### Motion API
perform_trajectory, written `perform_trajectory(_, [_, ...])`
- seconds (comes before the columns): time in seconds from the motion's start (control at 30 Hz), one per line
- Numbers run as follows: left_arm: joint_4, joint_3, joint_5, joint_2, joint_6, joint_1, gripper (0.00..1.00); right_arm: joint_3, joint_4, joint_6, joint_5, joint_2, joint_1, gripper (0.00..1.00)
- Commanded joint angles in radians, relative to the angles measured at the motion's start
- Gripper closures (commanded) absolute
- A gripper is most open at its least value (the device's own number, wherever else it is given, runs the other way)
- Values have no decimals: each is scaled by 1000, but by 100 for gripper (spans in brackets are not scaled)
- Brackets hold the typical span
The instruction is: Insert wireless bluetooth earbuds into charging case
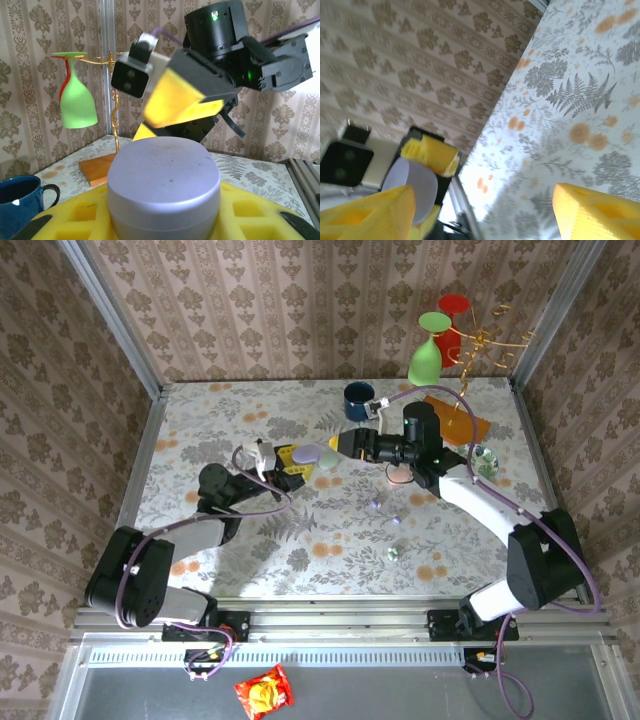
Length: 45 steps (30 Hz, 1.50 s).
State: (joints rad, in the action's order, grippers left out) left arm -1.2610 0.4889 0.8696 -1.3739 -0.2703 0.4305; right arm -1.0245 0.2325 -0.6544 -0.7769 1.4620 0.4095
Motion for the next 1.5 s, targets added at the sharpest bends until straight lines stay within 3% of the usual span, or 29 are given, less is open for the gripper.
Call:
perform_trajectory(0.0, [0, -21, 49, 26, -24, -6, 71, -26, -201, 494, 47, -63, 61, 25])
perform_trajectory(0.13, [8, -30, 100, 24, -26, -6, 71, -25, -240, 712, 73, -100, 120, 22])
perform_trajectory(0.23, [2, -30, 125, 22, -36, -4, 72, -36, -248, 756, 142, -87, 149, 22])
perform_trajectory(0.97, [-11, -23, 193, -5, -18, -2, 71, -59, -117, 561, 207, -45, 137, 25])
perform_trajectory(1.47, [-15, -6, 264, -9, -52, 5, 71, -87, -99, 516, 165, 7, 115, 27])
